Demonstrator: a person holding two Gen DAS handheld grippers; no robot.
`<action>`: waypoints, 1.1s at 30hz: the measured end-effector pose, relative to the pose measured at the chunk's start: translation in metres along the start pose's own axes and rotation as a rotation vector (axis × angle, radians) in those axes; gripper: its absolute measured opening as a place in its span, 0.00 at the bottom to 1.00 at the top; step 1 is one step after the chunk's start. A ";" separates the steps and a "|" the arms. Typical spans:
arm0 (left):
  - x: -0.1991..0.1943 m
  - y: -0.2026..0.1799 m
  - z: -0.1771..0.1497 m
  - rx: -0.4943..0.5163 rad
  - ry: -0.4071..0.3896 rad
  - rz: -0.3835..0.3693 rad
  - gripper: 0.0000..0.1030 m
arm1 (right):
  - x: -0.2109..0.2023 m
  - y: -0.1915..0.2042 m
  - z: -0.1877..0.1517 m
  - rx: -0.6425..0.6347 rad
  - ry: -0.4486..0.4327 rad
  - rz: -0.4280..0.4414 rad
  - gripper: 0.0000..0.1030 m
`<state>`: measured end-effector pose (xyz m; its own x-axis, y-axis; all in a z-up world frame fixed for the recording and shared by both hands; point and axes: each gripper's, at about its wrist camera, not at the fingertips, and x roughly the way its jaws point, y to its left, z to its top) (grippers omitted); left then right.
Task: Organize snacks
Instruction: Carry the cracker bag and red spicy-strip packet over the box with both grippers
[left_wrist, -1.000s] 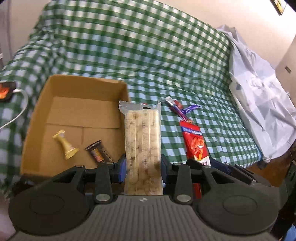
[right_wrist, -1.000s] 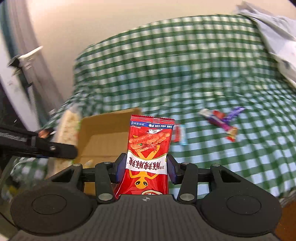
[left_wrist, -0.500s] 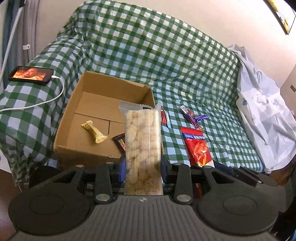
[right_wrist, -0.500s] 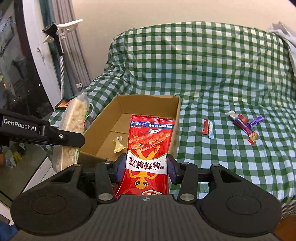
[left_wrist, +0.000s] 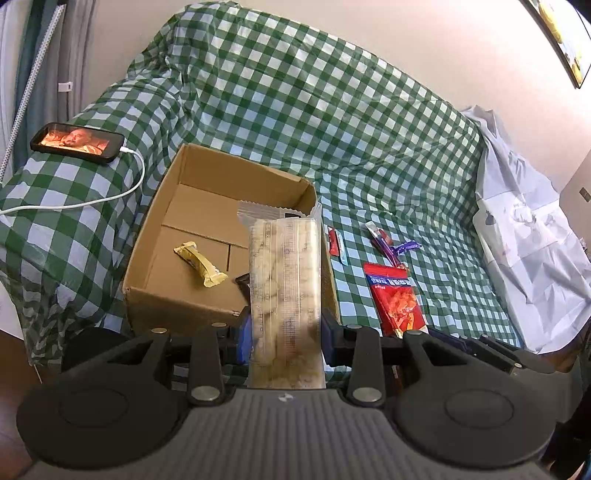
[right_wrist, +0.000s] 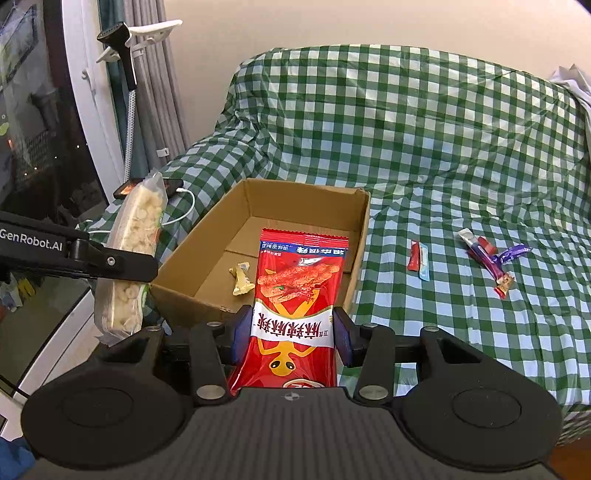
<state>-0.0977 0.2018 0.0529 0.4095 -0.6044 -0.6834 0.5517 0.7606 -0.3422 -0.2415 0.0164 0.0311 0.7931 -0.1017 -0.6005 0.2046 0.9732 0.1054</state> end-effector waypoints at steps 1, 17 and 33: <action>0.001 0.001 0.000 -0.002 0.004 -0.002 0.39 | 0.001 0.000 0.000 0.000 0.004 -0.001 0.46; 0.020 0.008 0.008 -0.018 0.032 0.015 0.39 | 0.023 0.001 0.002 0.001 0.067 -0.010 0.46; 0.041 0.017 0.017 -0.034 0.047 0.023 0.39 | 0.045 0.003 0.008 -0.005 0.099 -0.018 0.46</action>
<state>-0.0590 0.1857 0.0299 0.3871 -0.5753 -0.7205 0.5167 0.7826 -0.3473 -0.2009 0.0128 0.0109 0.7291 -0.0982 -0.6774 0.2149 0.9724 0.0904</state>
